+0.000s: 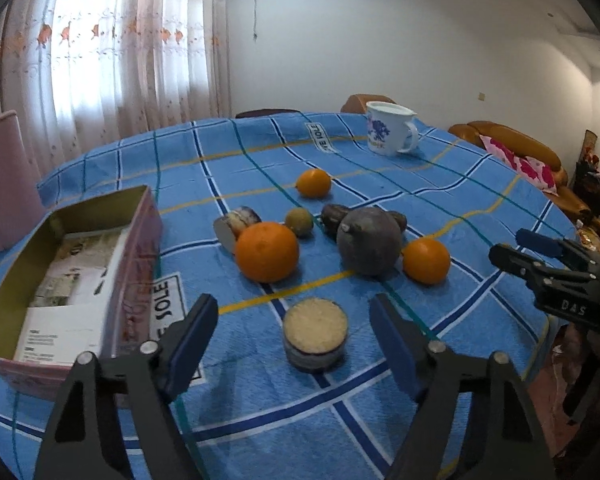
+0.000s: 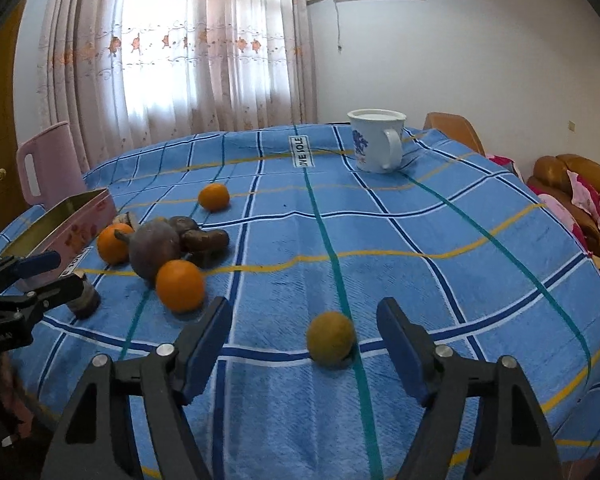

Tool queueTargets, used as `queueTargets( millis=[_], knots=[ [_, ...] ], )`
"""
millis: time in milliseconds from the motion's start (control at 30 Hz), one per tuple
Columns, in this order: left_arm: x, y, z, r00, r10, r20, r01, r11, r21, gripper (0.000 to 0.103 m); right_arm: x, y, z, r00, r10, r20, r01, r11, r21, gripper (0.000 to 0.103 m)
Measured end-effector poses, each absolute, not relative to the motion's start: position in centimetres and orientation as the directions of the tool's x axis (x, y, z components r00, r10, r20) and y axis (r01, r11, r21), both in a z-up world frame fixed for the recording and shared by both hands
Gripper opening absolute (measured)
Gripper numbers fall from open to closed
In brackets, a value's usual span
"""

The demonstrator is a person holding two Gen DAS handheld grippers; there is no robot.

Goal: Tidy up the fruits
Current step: 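Grasp the round beige cake with the left tool while the right tool grasps a small yellow fruit, then carry the cake and yellow fruit into the tin box and open both tools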

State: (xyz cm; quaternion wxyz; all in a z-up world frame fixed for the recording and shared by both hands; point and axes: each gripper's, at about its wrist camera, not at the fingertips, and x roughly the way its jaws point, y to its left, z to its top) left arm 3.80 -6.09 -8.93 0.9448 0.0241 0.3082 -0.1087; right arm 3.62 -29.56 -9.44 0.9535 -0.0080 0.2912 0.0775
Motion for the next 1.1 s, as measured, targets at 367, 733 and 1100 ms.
queueTargets(
  millis=[367, 733, 1100],
  knots=[
    [5.1, -6.3, -10.0, 0.725, -0.243, -0.645, 0.257, 0.964, -0.075, 0.059, 4.3, -30.4, -10.8, 0.785, 0.172, -0.596, -0.16, 0.984, 0.073, 0.03],
    [4.8, -5.6, -9.8, 0.712, -0.31, -0.63, 0.288, 0.947, -0.14, 0.036, 3.5, -30.0, -9.2, 0.819, 0.192, -0.541, -0.184, 0.981, 0.069, 0.028],
    [3.2, -3.7, -6.9, 0.816, -0.208, -0.54, 0.22, 0.975, -0.044, 0.036, 3.6, -23.7, -6.9, 0.799, 0.344, -0.493, -0.362, 0.93, 0.061, 0.028]
  ],
)
